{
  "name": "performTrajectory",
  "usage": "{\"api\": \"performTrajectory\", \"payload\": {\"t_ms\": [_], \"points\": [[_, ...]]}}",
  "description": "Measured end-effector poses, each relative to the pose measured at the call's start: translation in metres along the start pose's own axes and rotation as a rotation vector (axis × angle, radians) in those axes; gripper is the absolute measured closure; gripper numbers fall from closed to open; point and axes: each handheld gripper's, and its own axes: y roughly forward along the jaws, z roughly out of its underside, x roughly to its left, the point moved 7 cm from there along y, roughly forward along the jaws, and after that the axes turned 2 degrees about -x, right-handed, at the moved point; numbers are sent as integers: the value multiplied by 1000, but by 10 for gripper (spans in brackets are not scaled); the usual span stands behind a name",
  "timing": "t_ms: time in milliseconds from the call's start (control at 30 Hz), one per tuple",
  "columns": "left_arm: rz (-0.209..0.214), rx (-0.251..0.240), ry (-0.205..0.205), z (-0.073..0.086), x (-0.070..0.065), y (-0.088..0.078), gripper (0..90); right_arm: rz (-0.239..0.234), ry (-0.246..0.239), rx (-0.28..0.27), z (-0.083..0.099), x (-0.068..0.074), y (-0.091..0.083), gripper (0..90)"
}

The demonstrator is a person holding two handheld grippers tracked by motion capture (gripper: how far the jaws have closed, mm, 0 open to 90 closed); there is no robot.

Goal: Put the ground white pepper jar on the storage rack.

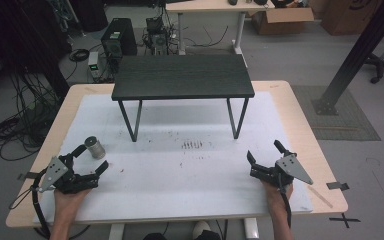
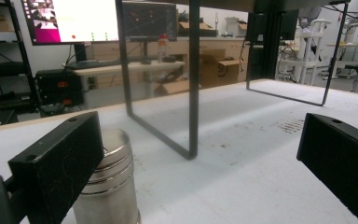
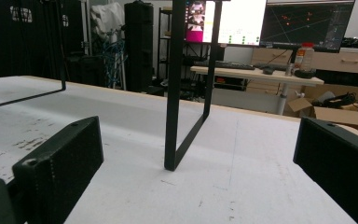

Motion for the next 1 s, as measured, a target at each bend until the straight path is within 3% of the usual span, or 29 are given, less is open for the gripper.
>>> {"api": "performTrajectory", "payload": {"t_ms": [1000], "points": [[-16,-9,0,-1,1,-1,3,0,5,-4,0,-1,0,12]]}}
